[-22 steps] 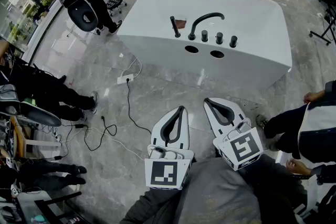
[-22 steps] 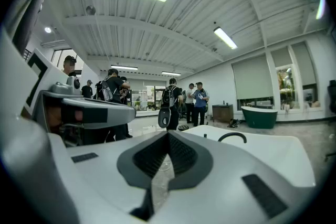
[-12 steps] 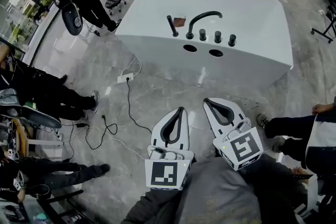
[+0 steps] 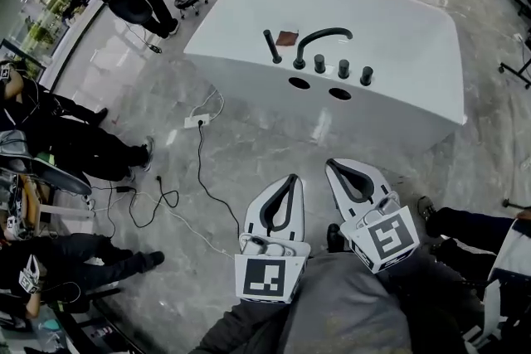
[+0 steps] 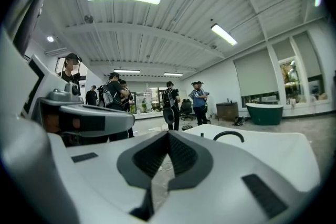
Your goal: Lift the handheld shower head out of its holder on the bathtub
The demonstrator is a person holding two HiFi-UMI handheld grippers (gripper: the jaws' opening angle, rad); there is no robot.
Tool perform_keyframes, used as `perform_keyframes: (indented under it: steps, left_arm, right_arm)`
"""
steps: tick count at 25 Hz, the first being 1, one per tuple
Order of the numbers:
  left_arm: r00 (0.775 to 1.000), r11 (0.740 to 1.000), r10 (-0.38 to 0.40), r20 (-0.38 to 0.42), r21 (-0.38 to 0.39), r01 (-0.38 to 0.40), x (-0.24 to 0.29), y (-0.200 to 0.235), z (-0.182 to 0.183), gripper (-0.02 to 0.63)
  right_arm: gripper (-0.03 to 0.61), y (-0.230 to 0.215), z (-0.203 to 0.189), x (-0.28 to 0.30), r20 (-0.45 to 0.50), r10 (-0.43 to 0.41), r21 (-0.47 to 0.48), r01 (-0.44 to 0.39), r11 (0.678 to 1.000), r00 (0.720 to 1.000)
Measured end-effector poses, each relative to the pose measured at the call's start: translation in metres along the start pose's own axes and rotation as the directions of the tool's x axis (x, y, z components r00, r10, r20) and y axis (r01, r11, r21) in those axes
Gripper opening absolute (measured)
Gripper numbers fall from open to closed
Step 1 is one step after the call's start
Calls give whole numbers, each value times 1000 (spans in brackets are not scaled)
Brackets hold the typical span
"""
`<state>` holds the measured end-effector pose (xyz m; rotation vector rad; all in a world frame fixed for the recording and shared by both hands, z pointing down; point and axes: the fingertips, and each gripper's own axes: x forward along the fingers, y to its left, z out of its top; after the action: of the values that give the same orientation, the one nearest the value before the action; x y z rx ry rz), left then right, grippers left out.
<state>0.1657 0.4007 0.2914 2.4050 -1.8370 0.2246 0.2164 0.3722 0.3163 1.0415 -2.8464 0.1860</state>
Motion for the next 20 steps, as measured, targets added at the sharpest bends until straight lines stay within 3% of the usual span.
perform_keyframes:
  steps: [9,20]
  left_arm:
    - [996,998,57,-67,-37,-60,13,39,-26,3]
    - [999,999,-31,-22,-38,30,113,147,-10,3]
  right_arm:
    - [5,3,-23,42,-45,41,28,-40,999,998]
    - [5,-44,-9,172,-67,-62,-2,62,998,996]
